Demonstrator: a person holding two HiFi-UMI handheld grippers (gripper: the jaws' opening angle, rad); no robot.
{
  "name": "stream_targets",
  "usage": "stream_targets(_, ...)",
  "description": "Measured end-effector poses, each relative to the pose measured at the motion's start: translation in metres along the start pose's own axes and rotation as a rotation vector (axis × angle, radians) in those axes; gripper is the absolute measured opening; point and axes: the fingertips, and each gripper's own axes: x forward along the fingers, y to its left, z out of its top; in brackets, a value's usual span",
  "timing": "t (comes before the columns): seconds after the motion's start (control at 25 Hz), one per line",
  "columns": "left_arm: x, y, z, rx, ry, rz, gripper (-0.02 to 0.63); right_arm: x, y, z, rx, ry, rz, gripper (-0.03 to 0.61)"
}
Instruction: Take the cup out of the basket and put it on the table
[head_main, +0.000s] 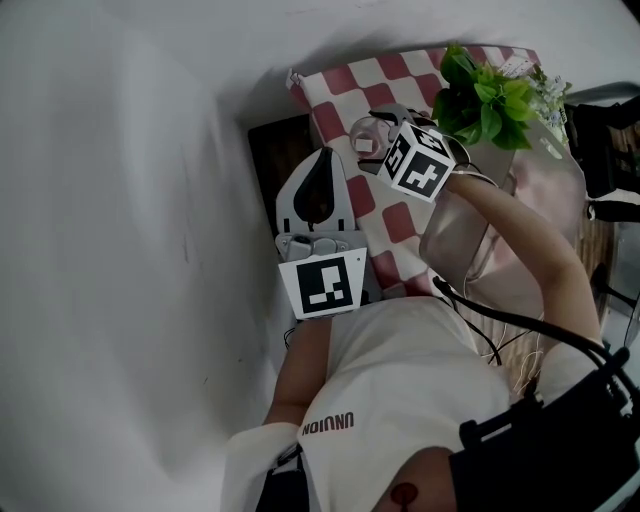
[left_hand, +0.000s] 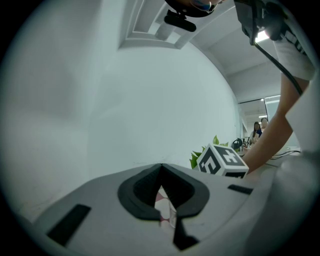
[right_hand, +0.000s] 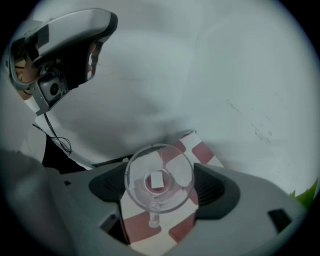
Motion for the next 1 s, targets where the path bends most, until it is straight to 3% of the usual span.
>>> stream_targets(1.0,0.002,-0.005,0.003,-0.003,-0.013,-0.016,0.009,0.010,0.008,-0.013,0.062,0.037,0.044,0.408)
